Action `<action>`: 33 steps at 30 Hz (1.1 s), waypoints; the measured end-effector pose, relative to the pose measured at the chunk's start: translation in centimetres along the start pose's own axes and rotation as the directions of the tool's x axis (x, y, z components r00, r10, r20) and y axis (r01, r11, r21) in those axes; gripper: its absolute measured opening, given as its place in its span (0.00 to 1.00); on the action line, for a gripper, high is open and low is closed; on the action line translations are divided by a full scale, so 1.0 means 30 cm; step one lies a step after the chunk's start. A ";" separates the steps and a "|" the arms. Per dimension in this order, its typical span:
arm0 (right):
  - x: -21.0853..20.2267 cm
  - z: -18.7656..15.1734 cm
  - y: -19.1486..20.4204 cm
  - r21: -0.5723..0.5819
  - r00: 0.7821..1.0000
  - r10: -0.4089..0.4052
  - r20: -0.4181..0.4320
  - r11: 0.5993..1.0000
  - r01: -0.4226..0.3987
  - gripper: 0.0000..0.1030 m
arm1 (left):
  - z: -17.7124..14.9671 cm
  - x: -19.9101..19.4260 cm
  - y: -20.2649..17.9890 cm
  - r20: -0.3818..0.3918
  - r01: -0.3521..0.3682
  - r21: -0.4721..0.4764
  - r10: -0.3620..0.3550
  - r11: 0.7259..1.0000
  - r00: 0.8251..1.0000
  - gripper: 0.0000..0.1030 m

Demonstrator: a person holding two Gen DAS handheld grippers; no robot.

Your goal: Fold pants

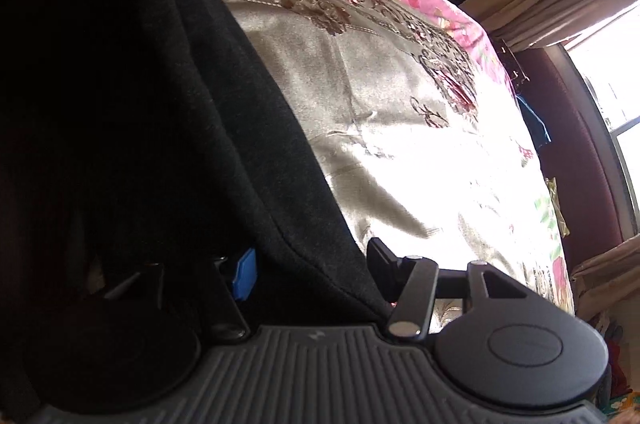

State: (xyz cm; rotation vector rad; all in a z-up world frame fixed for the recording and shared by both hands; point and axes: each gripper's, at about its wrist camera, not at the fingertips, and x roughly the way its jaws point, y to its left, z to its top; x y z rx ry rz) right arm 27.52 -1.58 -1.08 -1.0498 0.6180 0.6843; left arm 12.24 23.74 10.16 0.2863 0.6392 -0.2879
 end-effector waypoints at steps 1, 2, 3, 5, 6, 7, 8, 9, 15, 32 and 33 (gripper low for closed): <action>0.012 0.006 -0.022 0.043 0.999 0.009 -0.032 0.999 -0.007 0.04 | -0.001 0.006 0.004 -0.003 -0.006 -0.001 0.006 1.000 1.000 0.23; 0.006 0.008 -0.040 0.077 0.999 0.021 -0.035 0.997 -0.018 0.03 | 0.000 0.011 0.009 -0.006 -0.014 -0.003 0.014 1.000 1.000 0.23; -0.011 0.009 -0.050 0.089 0.999 0.021 -0.032 0.996 -0.018 0.03 | 0.002 0.013 0.020 -0.005 -0.026 -0.003 0.026 1.000 1.000 0.23; -0.091 0.010 -0.063 0.110 0.999 0.017 -0.028 0.994 -0.014 0.02 | 0.009 0.008 0.039 0.007 -0.048 -0.008 0.048 0.999 0.999 0.23; -0.143 0.011 -0.070 0.134 1.000 0.014 -0.024 0.991 -0.011 0.02 | 0.011 -0.007 0.049 0.018 -0.058 -0.009 0.058 0.998 0.998 0.23; -0.216 0.010 -0.072 0.169 1.000 0.006 -0.014 0.986 -0.004 0.02 | 0.010 -0.023 0.056 0.027 -0.068 -0.009 0.068 0.998 0.997 0.23; -0.292 0.009 -0.069 0.206 1.000 0.010 -0.001 0.979 -0.009 0.02 | 0.005 -0.045 0.061 0.037 -0.080 -0.011 0.080 0.997 0.996 0.23; -0.380 0.003 -0.052 0.244 1.000 0.023 0.014 0.969 -0.026 0.02 | -0.008 -0.068 0.063 0.044 -0.086 -0.015 0.087 0.996 0.995 0.23; -0.683 -0.051 0.302 0.296 0.979 0.202 0.027 0.934 -0.201 0.03 | -0.207 -0.129 0.052 -0.015 -0.104 -0.081 0.103 0.991 0.995 0.23; -0.535 -0.093 0.655 0.323 0.933 0.351 -0.081 0.895 -0.308 0.19 | -0.508 -0.102 -0.057 -0.171 -0.148 -0.026 0.142 0.989 0.975 0.32; -0.535 -0.090 0.672 0.310 0.935 0.344 -0.083 0.901 -0.304 0.20 | -0.514 -0.109 -0.064 -0.175 -0.151 -0.022 0.145 0.988 0.974 0.32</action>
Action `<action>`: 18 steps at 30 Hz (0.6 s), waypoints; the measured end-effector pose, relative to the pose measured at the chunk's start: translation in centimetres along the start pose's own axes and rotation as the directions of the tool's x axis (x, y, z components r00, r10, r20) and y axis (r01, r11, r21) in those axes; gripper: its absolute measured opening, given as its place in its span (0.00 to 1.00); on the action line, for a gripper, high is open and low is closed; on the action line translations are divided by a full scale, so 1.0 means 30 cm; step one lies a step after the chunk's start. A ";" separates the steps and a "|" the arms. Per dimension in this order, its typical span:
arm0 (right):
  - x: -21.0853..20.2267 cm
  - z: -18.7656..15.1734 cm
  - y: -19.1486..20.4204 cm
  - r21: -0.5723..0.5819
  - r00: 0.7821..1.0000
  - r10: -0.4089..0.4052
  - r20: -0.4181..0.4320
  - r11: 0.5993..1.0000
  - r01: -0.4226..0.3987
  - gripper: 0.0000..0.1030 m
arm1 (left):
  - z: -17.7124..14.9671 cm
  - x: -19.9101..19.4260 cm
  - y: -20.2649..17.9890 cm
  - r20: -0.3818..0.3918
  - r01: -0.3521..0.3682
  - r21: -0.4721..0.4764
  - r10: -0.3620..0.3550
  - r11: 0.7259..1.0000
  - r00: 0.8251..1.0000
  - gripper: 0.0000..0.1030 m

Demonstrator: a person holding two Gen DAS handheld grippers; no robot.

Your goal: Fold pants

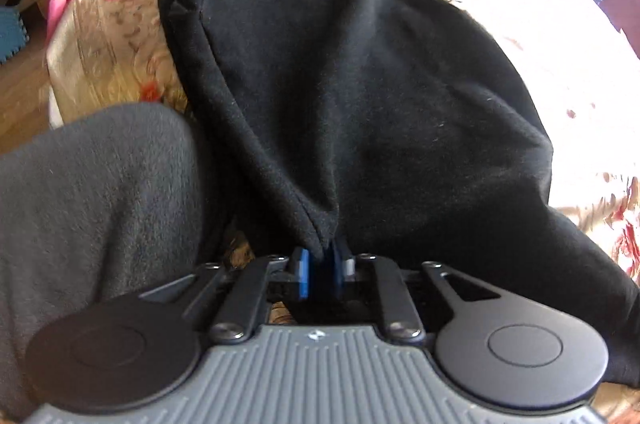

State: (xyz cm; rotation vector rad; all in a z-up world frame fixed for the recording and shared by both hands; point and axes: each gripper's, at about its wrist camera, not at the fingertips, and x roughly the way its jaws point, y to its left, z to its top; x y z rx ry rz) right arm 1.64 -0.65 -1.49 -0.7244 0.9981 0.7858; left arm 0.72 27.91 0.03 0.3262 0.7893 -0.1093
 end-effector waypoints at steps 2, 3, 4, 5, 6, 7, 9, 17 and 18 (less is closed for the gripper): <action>-0.006 -0.008 0.021 -0.035 1.000 -0.007 0.010 0.999 0.008 0.25 | -0.008 -0.017 -0.011 -0.015 -0.015 0.020 0.015 1.000 1.000 0.32; -0.013 -0.012 0.026 -0.047 1.000 -0.008 0.018 0.999 0.009 0.26 | -0.011 -0.025 -0.015 -0.022 -0.025 0.030 0.026 0.999 0.999 0.32; -0.022 -0.014 0.027 -0.047 1.000 0.001 0.026 0.999 0.001 0.26 | -0.015 -0.029 -0.018 -0.034 -0.044 0.038 0.045 0.998 0.998 0.32; -0.029 -0.016 0.024 -0.041 0.999 0.011 0.035 0.999 -0.009 0.26 | -0.018 -0.029 -0.017 -0.049 -0.074 0.040 0.076 0.996 0.996 0.31; -0.034 -0.016 0.020 -0.032 0.999 0.016 0.043 0.999 -0.015 0.26 | -0.021 -0.031 -0.012 -0.058 -0.095 0.032 0.097 0.995 0.994 0.31; -0.037 -0.013 0.017 -0.020 0.999 0.020 0.046 1.000 -0.019 0.26 | -0.019 -0.041 -0.007 -0.056 -0.103 0.014 0.103 0.995 0.993 0.31; -0.051 -0.014 0.008 0.014 0.997 0.032 0.063 0.999 -0.033 0.26 | 0.001 -0.088 -0.007 -0.009 -0.101 -0.023 0.101 0.995 0.995 0.31; -0.095 -0.037 -0.014 0.108 0.993 0.025 0.112 0.993 -0.038 0.25 | 0.099 -0.037 -0.141 0.032 0.012 -0.004 -0.011 1.000 0.999 0.32; -0.112 -0.056 -0.036 0.142 0.993 0.019 0.114 0.989 -0.035 0.25 | 0.084 0.003 -0.154 -0.030 0.026 0.006 -0.025 1.000 0.999 0.32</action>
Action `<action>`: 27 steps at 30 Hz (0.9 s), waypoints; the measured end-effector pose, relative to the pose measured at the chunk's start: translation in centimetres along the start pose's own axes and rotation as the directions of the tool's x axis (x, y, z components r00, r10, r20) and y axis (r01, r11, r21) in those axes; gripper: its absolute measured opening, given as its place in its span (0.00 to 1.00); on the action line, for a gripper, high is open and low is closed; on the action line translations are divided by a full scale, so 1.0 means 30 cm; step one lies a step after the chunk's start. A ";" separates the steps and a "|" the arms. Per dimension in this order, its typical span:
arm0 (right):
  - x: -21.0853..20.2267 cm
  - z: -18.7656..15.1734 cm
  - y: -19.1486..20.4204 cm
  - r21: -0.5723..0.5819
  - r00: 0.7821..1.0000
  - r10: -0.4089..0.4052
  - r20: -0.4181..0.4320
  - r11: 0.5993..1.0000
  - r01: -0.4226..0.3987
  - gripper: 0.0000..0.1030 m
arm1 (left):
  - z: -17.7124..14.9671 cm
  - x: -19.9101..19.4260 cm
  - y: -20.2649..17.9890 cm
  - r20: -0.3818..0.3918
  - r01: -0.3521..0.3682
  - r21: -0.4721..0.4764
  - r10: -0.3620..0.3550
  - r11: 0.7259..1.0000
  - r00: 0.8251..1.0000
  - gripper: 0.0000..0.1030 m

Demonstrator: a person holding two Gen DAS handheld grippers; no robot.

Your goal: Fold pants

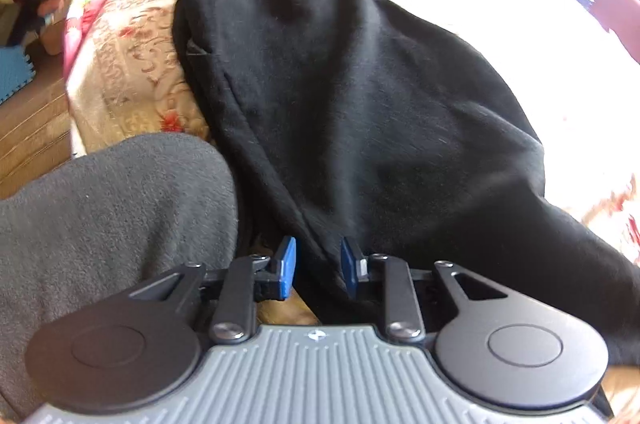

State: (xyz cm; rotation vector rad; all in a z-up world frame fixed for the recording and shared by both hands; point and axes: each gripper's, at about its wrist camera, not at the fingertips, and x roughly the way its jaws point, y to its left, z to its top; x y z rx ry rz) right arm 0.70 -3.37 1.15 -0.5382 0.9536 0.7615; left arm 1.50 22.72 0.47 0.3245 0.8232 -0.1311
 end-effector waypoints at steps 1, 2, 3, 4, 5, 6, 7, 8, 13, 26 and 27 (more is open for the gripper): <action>-0.018 -0.014 -0.027 0.040 1.000 -0.008 0.004 0.999 0.007 0.25 | -0.014 0.027 -0.010 -0.046 0.014 0.003 -0.013 1.000 0.999 0.32; -0.038 -0.031 -0.064 0.089 1.000 -0.022 0.010 0.996 0.021 0.25 | -0.023 0.031 -0.023 -0.058 0.016 0.010 -0.015 1.000 0.998 0.31; -0.058 -0.048 -0.108 0.145 0.999 -0.043 0.015 0.989 0.041 0.25 | -0.021 0.017 -0.035 -0.046 0.005 0.024 -0.004 1.000 0.999 0.31; -0.076 -0.066 -0.155 0.202 0.998 -0.068 0.019 0.977 0.063 0.26 | -0.010 -0.002 -0.044 -0.030 0.002 0.029 -0.001 1.000 1.000 0.31; -0.094 -0.087 -0.211 0.271 0.995 -0.096 0.021 0.959 0.087 0.27 | 0.012 -0.029 -0.054 -0.005 0.012 0.019 -0.012 1.000 1.000 0.31; -0.109 -0.109 -0.270 0.340 0.992 -0.125 0.019 0.934 0.111 0.28 | 0.035 -0.052 -0.068 0.021 0.030 0.007 -0.031 1.000 0.999 0.31; -0.124 -0.136 -0.330 0.408 0.988 -0.156 0.013 0.903 0.137 0.31 | 0.065 -0.072 -0.086 0.046 0.058 0.005 -0.058 0.998 0.997 0.31; -0.137 -0.166 -0.388 0.480 0.982 -0.189 0.011 0.863 0.160 0.31 | 0.097 -0.084 -0.117 0.071 0.084 0.014 -0.084 0.996 0.994 0.31; -0.194 -0.363 -0.679 0.789 0.946 -0.323 0.033 0.590 0.174 0.31 | 0.250 -0.046 -0.374 0.148 0.274 0.089 -0.284 0.958 0.947 0.32; -0.116 -0.721 -1.110 0.968 0.840 -0.481 0.251 0.131 -0.214 0.28 | 0.442 0.134 -0.970 0.031 0.496 0.312 -0.530 0.810 0.847 0.33; -0.111 -0.734 -1.120 0.967 0.836 -0.486 0.254 0.109 -0.231 0.20 | 0.444 0.136 -0.981 0.025 0.492 0.321 -0.526 0.810 0.850 0.33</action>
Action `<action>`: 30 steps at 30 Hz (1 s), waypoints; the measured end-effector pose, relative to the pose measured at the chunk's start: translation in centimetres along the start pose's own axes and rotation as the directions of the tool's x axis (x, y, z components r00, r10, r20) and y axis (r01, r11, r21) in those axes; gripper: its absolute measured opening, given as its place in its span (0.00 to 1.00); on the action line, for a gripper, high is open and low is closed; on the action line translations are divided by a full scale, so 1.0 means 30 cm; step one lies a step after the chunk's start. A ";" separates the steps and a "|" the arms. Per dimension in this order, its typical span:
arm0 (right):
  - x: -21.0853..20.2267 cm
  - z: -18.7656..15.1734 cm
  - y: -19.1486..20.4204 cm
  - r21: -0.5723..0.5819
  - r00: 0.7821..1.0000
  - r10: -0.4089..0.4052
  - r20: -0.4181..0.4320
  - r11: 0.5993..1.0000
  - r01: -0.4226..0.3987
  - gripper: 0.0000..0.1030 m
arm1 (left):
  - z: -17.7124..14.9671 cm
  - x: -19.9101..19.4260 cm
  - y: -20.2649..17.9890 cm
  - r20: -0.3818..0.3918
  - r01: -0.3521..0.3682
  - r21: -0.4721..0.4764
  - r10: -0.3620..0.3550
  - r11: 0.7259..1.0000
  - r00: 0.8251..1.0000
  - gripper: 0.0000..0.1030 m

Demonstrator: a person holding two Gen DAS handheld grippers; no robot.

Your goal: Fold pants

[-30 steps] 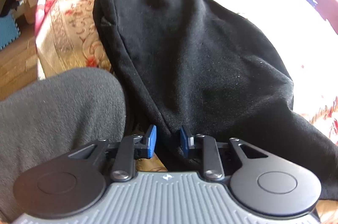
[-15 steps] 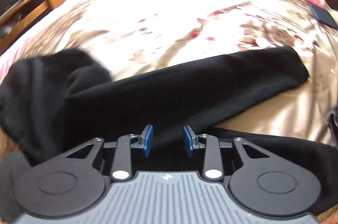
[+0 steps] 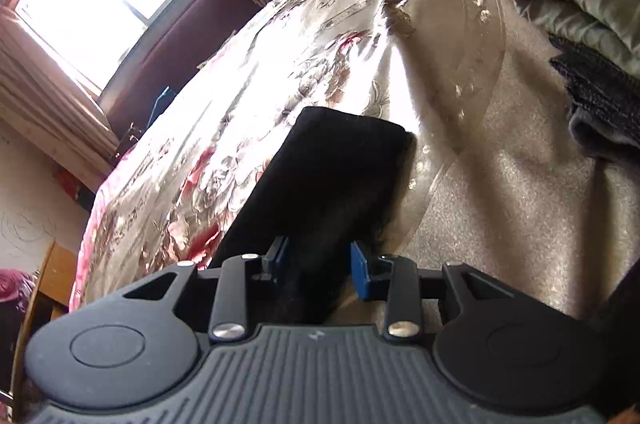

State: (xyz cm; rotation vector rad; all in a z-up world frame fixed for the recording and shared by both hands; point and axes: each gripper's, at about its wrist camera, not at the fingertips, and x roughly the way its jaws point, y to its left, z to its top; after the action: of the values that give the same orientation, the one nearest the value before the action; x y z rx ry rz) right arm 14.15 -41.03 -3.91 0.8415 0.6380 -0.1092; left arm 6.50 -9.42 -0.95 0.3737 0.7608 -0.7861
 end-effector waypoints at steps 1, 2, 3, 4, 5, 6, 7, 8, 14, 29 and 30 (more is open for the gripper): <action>0.002 0.007 -0.012 0.024 1.000 0.008 -0.005 1.000 -0.008 0.08 | 0.005 0.004 -0.004 -0.004 -0.003 0.005 0.003 1.000 1.000 0.33; -0.010 0.009 -0.025 0.041 1.000 0.025 -0.003 0.999 -0.025 0.08 | 0.011 0.004 -0.009 -0.007 -0.006 0.006 0.006 1.000 1.000 0.33; -0.024 0.012 -0.026 0.040 0.999 0.036 0.002 0.999 -0.036 0.08 | 0.017 0.005 -0.015 -0.007 -0.009 0.007 0.009 1.000 1.000 0.33; -0.055 0.013 -0.018 0.021 0.999 0.048 0.014 0.999 -0.048 0.08 | 0.025 0.006 -0.011 -0.007 -0.014 0.009 0.014 1.000 1.000 0.33; -0.082 0.018 -0.001 -0.006 0.998 0.059 0.024 0.998 -0.059 0.07 | 0.027 -0.001 -0.014 -0.005 -0.020 0.013 0.021 1.000 1.000 0.33; -0.111 0.026 0.019 -0.033 0.997 0.075 0.034 0.997 -0.074 0.07 | 0.033 -0.003 -0.020 -0.004 -0.026 0.018 0.026 1.000 1.000 0.33; -0.139 0.032 0.031 -0.056 0.995 0.087 0.039 0.995 -0.085 0.07 | 0.034 -0.014 -0.023 0.000 -0.029 0.023 0.029 0.999 1.000 0.33; -0.163 0.048 0.047 -0.075 0.994 0.096 0.044 0.993 -0.093 0.07 | 0.043 -0.019 -0.029 0.006 -0.032 0.029 0.032 0.999 0.999 0.33; -0.418 0.083 0.116 -0.130 0.979 0.179 0.097 0.978 -0.166 0.07 | 0.079 -0.099 -0.070 0.072 -0.024 0.056 0.019 0.998 0.997 0.34; -0.570 -0.153 -0.359 0.202 0.991 0.032 0.131 0.978 -0.058 0.24 | -0.008 -0.044 -0.163 -0.043 0.028 0.099 -0.024 0.995 0.999 0.37; -0.559 -0.139 -0.364 0.211 0.989 0.045 0.142 0.975 -0.075 0.24 | -0.008 -0.040 -0.161 -0.045 0.029 0.092 -0.025 0.995 0.999 0.37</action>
State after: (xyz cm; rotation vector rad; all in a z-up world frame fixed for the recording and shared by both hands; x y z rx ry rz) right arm -5.07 -47.94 -3.67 1.0526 0.4767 -0.1819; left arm 2.21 -11.90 -0.36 0.4663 0.7735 -0.8425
